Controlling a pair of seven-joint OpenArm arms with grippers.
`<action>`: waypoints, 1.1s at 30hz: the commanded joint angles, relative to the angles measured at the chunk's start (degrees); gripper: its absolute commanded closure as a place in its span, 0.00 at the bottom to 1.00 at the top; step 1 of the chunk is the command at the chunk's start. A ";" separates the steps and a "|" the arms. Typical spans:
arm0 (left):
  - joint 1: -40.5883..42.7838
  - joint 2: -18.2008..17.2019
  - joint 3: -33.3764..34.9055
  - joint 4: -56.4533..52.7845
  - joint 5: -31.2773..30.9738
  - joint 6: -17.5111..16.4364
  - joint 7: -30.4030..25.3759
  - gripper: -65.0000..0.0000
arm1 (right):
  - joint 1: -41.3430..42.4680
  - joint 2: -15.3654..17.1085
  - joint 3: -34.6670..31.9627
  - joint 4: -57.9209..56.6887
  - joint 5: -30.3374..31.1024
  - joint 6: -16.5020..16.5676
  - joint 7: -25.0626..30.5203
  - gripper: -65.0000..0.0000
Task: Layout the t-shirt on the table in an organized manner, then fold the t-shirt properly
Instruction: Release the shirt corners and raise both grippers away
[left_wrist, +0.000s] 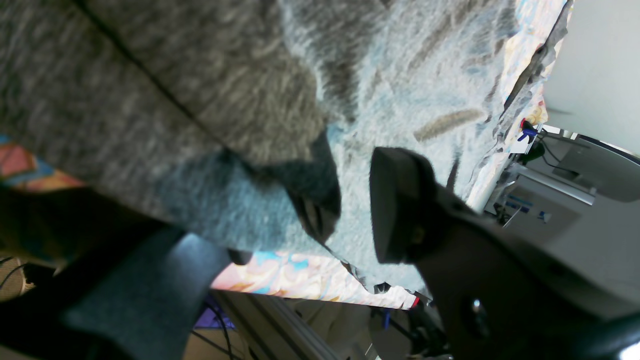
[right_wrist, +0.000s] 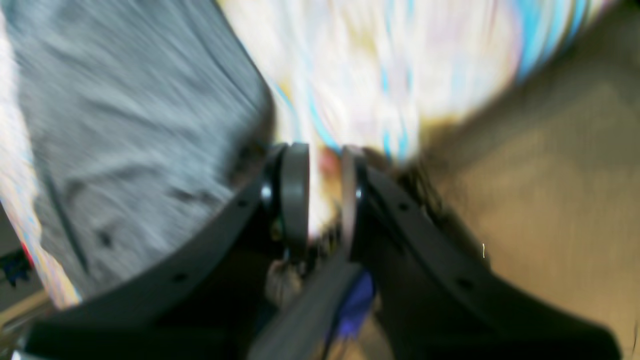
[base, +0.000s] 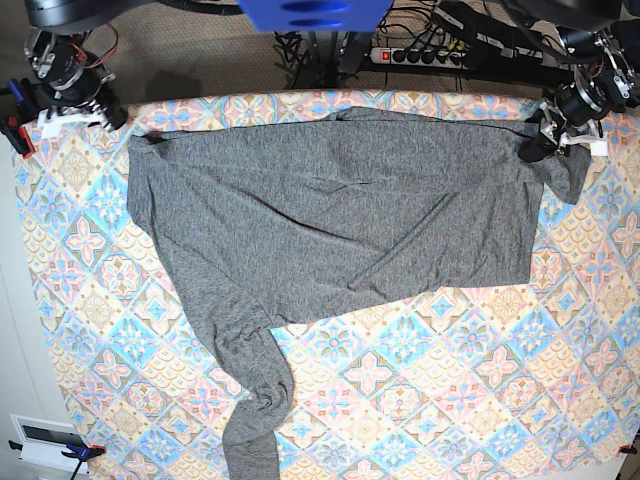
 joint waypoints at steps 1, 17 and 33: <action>1.11 0.52 0.58 -0.70 8.33 2.03 0.30 0.43 | -0.16 1.01 1.34 1.78 0.92 0.38 0.56 0.82; 1.20 1.75 0.49 -0.70 5.08 0.10 0.13 0.59 | 0.19 1.01 2.30 3.18 0.75 0.38 0.92 0.82; 1.02 1.40 0.49 -0.70 5.43 0.10 0.13 0.67 | -0.16 1.01 5.64 3.45 0.92 0.38 0.56 0.82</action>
